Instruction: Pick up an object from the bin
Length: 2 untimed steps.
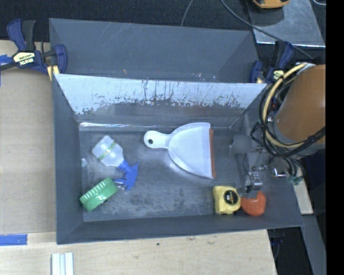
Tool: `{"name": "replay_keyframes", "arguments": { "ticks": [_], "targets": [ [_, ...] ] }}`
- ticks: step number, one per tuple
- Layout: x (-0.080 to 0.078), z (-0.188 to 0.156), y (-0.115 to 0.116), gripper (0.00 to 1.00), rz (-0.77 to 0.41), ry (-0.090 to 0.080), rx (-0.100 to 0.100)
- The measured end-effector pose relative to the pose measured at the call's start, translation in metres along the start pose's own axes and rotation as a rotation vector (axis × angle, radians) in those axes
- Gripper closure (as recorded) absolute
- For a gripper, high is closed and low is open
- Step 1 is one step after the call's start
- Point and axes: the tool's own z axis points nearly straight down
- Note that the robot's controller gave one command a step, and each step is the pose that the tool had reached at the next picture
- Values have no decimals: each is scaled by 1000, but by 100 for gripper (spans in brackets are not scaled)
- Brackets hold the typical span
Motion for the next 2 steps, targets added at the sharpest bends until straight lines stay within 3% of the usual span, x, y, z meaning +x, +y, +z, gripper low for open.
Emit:
{"name": "replay_keyframes", "arguments": {
  "ticks": [1, 2],
  "targets": [
    [-33, 50, 68, 0, -61, 1, -3],
    [-89, 134, 119, 0, 74, -1, -5]
  ]
}}
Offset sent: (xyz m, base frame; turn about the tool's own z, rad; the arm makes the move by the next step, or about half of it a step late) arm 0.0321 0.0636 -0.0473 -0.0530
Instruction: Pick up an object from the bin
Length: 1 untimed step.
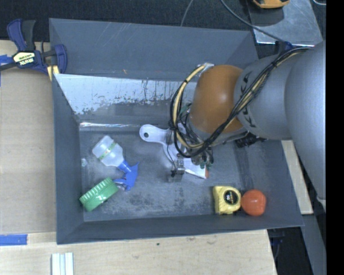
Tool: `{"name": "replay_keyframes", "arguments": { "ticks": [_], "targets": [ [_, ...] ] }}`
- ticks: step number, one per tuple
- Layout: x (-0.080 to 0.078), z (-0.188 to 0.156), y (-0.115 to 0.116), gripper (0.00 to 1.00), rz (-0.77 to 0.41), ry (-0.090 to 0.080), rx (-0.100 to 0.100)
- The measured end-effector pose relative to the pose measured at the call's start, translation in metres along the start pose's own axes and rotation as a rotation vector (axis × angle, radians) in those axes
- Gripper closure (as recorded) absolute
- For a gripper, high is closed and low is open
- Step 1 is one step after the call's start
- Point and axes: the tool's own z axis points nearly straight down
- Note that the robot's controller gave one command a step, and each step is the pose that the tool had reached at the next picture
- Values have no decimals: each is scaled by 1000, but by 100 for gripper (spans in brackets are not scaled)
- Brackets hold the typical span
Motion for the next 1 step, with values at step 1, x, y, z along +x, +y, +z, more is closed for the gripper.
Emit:
{"name": "replay_keyframes", "arguments": {
  "ticks": [1],
  "targets": [
    [-25, -8, 24, 0, 162, 0, 0]
  ]
}}
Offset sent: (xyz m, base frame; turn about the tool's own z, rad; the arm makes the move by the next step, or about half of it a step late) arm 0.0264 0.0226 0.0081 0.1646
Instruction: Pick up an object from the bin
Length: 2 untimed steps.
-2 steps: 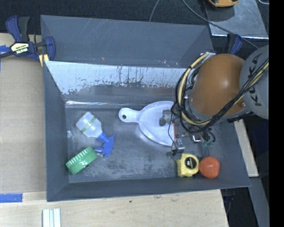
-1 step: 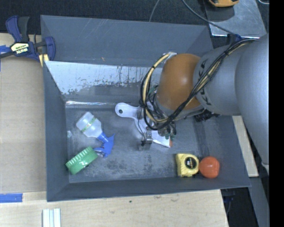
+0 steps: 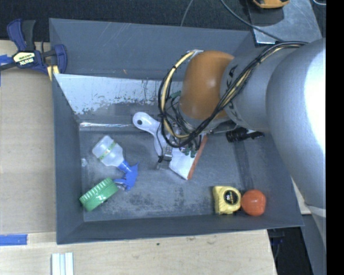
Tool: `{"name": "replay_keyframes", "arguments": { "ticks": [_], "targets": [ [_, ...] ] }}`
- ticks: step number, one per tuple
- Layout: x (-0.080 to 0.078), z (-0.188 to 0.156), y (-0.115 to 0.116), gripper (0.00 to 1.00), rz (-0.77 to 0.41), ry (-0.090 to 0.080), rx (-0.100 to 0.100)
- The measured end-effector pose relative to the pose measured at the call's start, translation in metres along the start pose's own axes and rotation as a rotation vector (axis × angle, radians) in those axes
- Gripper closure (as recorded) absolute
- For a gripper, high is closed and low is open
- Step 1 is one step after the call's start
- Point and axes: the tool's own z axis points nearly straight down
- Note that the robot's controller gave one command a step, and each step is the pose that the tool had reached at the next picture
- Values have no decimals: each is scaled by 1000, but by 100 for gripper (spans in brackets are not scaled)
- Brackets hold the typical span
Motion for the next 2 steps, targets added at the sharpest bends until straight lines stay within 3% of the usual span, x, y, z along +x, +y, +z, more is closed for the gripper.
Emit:
{"name": "replay_keyframes", "arguments": {
  "ticks": [1, 2],
  "targets": [
    [11, 10, 17, 0, 10, -2, 1],
    [11, 10, 17, 100, 9, -2, 0]
  ]
}}
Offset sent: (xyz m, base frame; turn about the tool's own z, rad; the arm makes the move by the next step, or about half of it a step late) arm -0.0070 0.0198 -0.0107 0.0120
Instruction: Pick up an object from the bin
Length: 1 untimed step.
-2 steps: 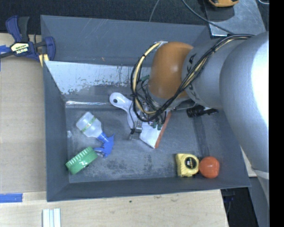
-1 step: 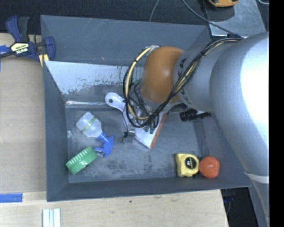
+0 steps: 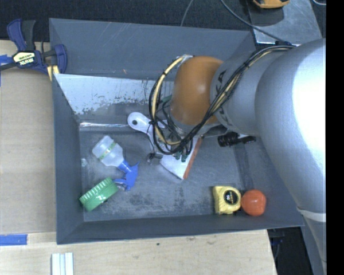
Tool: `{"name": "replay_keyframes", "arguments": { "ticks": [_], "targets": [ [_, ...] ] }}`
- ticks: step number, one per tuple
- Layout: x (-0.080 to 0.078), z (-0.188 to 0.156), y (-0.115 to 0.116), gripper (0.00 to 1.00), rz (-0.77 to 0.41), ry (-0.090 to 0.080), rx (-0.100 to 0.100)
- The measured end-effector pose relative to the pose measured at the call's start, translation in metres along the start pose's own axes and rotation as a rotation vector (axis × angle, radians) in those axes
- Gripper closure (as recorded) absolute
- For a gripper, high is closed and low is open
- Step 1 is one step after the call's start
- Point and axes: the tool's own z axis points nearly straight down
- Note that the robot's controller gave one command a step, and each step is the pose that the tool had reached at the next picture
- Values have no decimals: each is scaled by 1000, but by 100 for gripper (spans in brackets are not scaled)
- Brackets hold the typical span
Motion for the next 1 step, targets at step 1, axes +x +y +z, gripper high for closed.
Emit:
{"name": "replay_keyframes", "arguments": {
  "ticks": [1],
  "targets": [
    [0, 1, 0, 0, -1, 1, 0]
  ]
}}
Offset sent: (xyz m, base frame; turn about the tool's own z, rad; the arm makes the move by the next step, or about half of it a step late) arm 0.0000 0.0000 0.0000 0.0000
